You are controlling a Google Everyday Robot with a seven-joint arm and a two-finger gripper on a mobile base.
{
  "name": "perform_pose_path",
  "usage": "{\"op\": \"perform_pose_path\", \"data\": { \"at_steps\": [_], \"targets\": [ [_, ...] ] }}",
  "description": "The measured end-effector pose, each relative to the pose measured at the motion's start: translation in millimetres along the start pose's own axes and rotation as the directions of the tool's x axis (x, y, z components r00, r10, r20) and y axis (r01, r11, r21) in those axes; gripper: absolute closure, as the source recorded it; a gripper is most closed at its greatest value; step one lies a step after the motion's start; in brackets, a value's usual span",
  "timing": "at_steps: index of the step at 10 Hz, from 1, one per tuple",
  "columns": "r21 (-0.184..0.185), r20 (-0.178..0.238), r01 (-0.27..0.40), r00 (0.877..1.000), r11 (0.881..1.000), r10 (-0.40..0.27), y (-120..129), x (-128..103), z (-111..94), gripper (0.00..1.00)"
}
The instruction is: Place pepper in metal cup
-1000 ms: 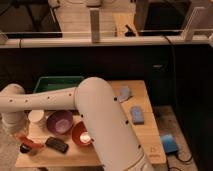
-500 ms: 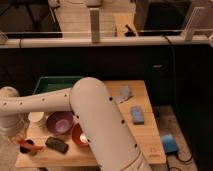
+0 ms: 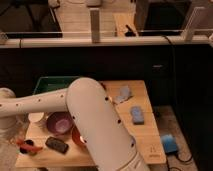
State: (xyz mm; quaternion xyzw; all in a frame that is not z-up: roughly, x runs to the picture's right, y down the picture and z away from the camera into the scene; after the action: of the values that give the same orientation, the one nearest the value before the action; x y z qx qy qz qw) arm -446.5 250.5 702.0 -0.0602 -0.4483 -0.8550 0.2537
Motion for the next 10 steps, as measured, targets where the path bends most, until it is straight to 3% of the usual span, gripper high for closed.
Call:
{"op": "perform_pose_path", "data": {
  "at_steps": [1, 3, 10],
  "targets": [
    [0.014, 0.002, -0.001, 1.0, 1.0, 0.001, 0.7, 0.5, 0.4, 0.31],
    [0.021, -0.001, -0.005, 1.0, 1.0, 0.005, 2.9, 1.4, -0.3, 0.2],
    [0.001, -0.015, 0.001, 1.0, 1.0, -0.001, 5.4, 4.0, 2.6, 0.2]
  ]
}}
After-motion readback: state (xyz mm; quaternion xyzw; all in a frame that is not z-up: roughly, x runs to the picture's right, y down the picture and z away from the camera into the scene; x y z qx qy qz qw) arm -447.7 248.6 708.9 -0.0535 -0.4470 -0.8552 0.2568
